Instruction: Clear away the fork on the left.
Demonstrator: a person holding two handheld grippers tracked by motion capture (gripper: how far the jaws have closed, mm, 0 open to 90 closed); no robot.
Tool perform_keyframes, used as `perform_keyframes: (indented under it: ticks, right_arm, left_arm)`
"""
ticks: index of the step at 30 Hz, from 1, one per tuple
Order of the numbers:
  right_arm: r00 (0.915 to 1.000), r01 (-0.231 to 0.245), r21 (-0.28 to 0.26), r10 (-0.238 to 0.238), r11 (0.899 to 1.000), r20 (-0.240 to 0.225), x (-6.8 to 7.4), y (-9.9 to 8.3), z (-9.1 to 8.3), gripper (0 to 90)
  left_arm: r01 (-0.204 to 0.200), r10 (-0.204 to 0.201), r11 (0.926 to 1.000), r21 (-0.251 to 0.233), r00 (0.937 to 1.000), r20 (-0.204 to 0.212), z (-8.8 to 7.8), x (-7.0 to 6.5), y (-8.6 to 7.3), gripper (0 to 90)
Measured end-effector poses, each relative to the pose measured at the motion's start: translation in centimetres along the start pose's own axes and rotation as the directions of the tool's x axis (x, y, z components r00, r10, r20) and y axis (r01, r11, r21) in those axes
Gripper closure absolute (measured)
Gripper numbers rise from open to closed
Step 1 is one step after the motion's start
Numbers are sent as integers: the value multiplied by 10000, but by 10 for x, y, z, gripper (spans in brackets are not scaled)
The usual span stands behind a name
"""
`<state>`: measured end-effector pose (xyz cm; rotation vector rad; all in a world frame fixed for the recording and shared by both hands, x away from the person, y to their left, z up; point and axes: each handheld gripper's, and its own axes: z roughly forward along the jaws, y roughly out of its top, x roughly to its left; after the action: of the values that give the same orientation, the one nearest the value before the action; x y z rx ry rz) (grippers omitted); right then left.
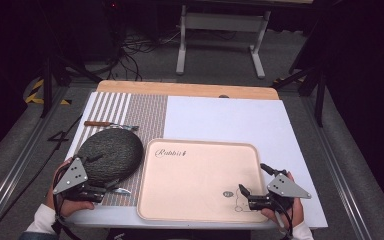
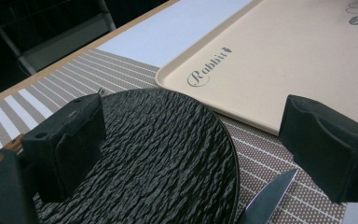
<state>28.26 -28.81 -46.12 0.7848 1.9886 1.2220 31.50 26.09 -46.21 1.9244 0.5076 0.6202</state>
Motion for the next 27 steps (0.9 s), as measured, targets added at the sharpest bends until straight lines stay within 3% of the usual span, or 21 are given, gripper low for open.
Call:
perform_keyframes:
  ticks: [7, 16, 23, 27]
  right_arm:
    - [9999, -49, 43, 49, 10000, 90, 0, 1, -1, 57]
    - [10000, 17, 134, -17, 9999, 23, 1, 1, 2, 57]
    - [10000, -15, 148, 15, 9999, -9, 1, 1, 3, 57]
    - [10000, -21, 193, 21, 9998, -17, 2, 1, 4, 57]
  left_arm:
    - [77, -82, 9995, 296, 9998, 164, 0, 3, -1, 83]
    - [130, -138, 9994, 309, 9995, 267, -5, 10, 1, 82]
    - [16, -29, 9988, 489, 9997, 263, -10, 23, 7, 108]
    - [16, -26, 9979, 649, 9999, 156, -9, 39, 9, 111]
